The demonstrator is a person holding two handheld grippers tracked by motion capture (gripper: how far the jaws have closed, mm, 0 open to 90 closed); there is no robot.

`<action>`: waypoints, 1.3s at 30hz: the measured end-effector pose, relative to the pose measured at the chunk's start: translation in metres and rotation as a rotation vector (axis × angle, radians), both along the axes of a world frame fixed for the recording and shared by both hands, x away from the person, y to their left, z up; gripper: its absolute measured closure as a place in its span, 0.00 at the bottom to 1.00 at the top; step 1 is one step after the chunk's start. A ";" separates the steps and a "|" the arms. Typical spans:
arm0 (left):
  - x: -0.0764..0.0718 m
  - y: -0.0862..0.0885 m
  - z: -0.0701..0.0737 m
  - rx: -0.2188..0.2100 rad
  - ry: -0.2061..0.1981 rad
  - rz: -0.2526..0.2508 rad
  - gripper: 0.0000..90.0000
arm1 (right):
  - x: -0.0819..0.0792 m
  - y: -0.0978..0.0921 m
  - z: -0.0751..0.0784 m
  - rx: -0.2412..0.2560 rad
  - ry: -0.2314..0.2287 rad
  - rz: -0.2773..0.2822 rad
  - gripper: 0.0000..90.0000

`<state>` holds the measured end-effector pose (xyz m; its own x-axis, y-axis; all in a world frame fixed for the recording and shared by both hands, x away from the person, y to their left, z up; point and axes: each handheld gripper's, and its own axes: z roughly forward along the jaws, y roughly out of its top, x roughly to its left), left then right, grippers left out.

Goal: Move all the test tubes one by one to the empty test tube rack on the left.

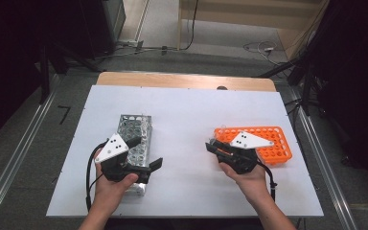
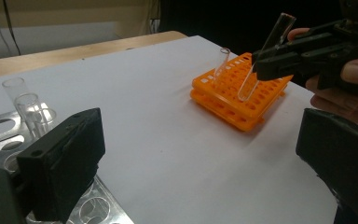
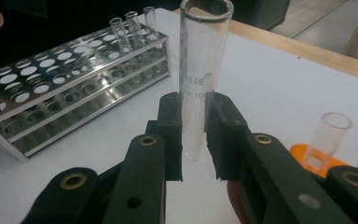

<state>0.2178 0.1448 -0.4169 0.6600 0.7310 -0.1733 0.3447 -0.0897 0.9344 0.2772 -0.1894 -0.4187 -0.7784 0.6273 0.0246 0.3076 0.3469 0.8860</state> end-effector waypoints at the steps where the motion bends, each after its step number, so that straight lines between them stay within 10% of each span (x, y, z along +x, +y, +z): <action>1: 0.000 -0.001 0.000 -0.001 0.000 -0.004 0.01 | -0.001 0.003 -0.001 -0.003 0.001 0.007 0.82; 13: -0.001 -0.017 0.002 0.017 0.000 -0.051 0.09 | -0.016 0.031 -0.013 -0.048 0.011 0.103 0.82; 39: -0.008 -0.053 0.000 0.074 -0.022 -0.197 0.71 | -0.039 0.069 -0.024 -0.093 0.021 0.222 0.82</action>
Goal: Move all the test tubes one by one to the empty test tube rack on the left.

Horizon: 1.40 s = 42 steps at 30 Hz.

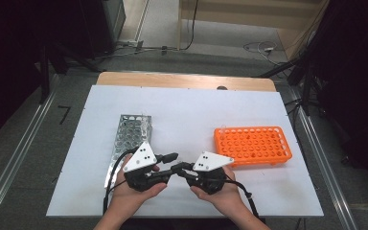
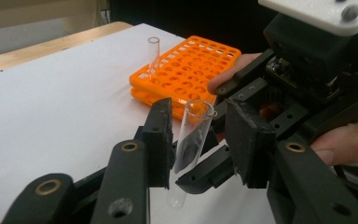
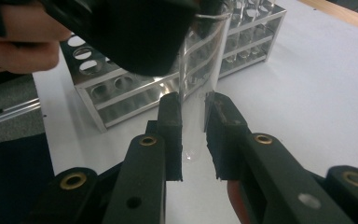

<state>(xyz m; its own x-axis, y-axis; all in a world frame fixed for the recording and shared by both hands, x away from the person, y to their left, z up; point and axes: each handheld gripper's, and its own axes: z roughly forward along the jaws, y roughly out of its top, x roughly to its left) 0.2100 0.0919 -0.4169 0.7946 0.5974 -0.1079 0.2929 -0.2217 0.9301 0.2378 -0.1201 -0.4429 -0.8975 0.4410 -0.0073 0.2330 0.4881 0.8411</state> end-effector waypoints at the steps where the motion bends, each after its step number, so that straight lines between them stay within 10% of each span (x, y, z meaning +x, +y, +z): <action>1: 0.000 -0.001 0.000 0.009 -0.001 -0.001 0.72 | -0.001 0.001 0.001 0.000 0.002 0.004 0.82; 20: 0.001 -0.003 0.000 0.043 -0.017 0.028 0.84 | -0.003 0.002 0.003 0.016 0.011 0.013 0.80; 33: 0.012 0.008 0.010 0.022 -0.021 0.072 0.85 | 0.011 -0.011 0.014 0.068 0.081 0.078 0.00; 42: 0.023 0.020 0.023 0.009 -0.047 0.112 0.85 | 0.019 -0.042 0.026 0.129 0.063 0.016 0.00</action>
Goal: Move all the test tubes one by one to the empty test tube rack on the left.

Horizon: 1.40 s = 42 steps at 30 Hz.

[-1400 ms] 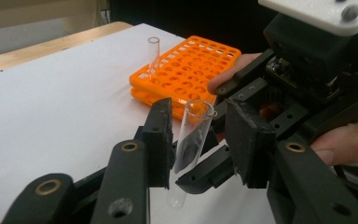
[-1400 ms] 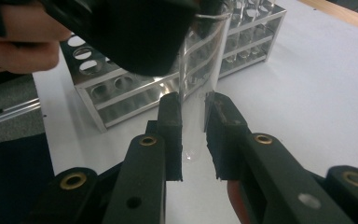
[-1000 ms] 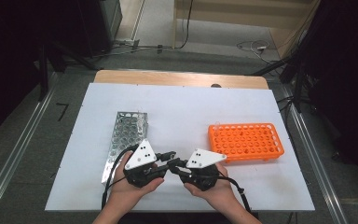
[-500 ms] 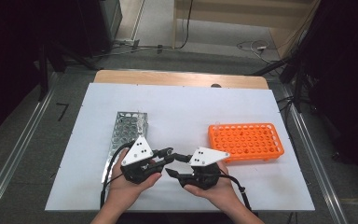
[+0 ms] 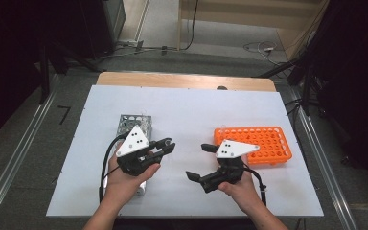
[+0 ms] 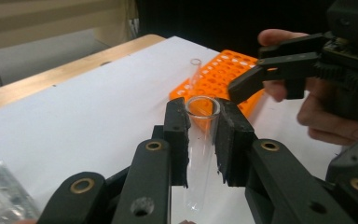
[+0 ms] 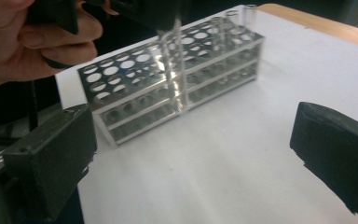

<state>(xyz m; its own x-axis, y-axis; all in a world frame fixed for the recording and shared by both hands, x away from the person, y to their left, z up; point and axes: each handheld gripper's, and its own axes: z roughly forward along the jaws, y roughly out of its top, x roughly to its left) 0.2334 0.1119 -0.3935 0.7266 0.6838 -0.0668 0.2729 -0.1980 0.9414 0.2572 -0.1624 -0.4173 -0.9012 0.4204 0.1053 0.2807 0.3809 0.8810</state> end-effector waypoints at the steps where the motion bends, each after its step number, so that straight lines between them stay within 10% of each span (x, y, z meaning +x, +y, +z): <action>1: 0.002 0.001 0.000 0.004 0.000 0.008 0.85 | 0.001 -0.004 0.001 0.001 -0.003 -0.009 0.00; 42: 0.039 0.059 -0.010 0.010 -0.029 0.278 0.85 | 0.008 -0.137 -0.010 0.013 0.005 -0.255 0.00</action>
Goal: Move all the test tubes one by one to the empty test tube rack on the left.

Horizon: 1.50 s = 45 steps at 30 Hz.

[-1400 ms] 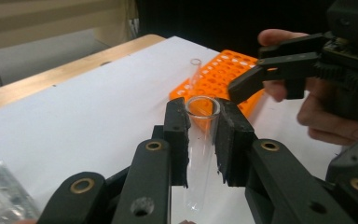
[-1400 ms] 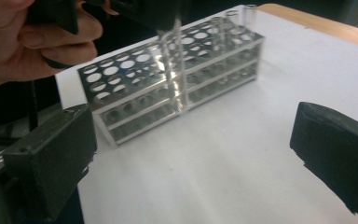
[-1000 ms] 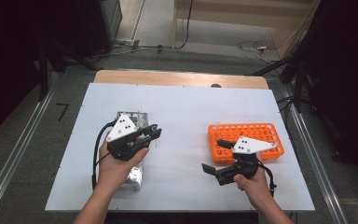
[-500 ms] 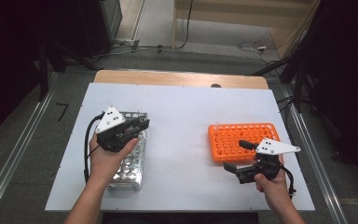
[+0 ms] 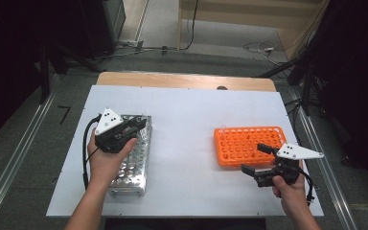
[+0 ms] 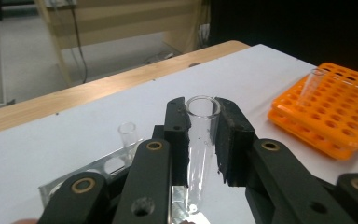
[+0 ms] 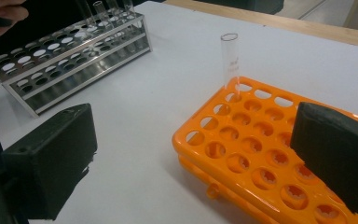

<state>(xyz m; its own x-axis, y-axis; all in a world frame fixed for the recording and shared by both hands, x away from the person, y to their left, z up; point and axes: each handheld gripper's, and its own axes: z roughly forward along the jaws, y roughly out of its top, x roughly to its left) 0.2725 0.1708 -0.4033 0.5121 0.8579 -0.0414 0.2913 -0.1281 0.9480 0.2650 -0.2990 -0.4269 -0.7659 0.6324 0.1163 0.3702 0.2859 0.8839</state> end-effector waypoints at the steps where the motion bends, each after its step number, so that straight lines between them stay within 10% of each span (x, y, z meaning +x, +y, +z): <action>1: 0.000 0.000 -0.002 -0.001 -0.003 0.007 0.85 | 0.000 -0.001 0.000 0.002 0.000 -0.001 0.00; 19: 0.001 -0.005 -0.023 0.055 0.024 0.043 0.85 | 0.000 -0.004 -0.001 0.008 0.002 -0.008 0.00; 45: 0.006 -0.017 -0.031 0.139 0.165 0.069 0.82 | 0.001 0.000 -0.004 -0.010 0.013 0.008 0.00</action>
<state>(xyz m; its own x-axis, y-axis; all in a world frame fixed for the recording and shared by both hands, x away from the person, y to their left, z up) 0.2788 0.1540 -0.4343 0.4479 0.8941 0.0015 0.4540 -0.2289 0.8611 0.2660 -0.2987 -0.4312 -0.7696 0.6272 0.1197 0.3791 0.2979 0.8761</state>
